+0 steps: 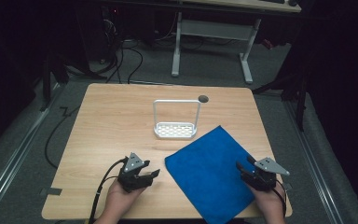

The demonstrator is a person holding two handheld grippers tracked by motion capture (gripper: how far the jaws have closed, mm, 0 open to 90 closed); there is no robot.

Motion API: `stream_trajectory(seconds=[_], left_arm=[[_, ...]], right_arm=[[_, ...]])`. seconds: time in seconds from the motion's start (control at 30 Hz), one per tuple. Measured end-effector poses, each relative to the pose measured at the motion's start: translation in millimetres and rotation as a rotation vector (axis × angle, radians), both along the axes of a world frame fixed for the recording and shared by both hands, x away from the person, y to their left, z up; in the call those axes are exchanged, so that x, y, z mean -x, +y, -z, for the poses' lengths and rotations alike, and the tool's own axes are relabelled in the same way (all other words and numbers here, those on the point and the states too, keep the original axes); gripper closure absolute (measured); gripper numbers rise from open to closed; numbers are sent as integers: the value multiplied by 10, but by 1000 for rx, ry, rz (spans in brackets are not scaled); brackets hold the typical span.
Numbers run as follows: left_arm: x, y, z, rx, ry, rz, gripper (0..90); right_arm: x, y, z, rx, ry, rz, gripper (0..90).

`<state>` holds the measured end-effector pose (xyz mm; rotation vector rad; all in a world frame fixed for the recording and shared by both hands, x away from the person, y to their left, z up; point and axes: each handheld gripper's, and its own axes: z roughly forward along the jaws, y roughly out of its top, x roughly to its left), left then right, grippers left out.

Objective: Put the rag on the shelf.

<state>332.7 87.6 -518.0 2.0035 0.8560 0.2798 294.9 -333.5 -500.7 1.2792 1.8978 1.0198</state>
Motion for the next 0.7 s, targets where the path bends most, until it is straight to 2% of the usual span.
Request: stream_trajectory(seconds=[0.03,0.1,0.13,0.17,0.23,0.3,0.33,0.37,0.4,0.47,0.53,0.7], left_arm=[[0,0,0,0,0,0,459],[37,-136,-8,-4,2,35,476],[37,-136,-8,-4,2,35,485],[65,-236,-23,-2,9,61,498],[81,-291,-29,2,9,76,514],[123,-459,-38,6,29,120,570],[123,-459,-38,6,29,120,599],[151,-571,-37,9,48,153,623],[151,-571,-37,9,48,153,648],[197,-688,-31,-6,49,190,665],[256,-827,-4,-36,56,234,733],[313,-990,46,-83,66,279,826]], right_arm=[[0,0,0,0,0,0,497],[-5,-18,2,-6,5,3,504],[-5,-18,2,-6,5,3,504],[-10,-30,2,-12,7,11,504],[-14,-39,0,-11,7,12,505],[-17,-54,-6,-26,13,18,513],[-17,-54,-6,-26,13,18,513],[-11,-60,-12,-23,12,14,526],[-11,-60,-12,-23,12,14,526],[-5,-57,-18,-24,12,12,550],[-7,-68,-11,-19,24,6,631],[-34,-128,13,1,57,1,858]])
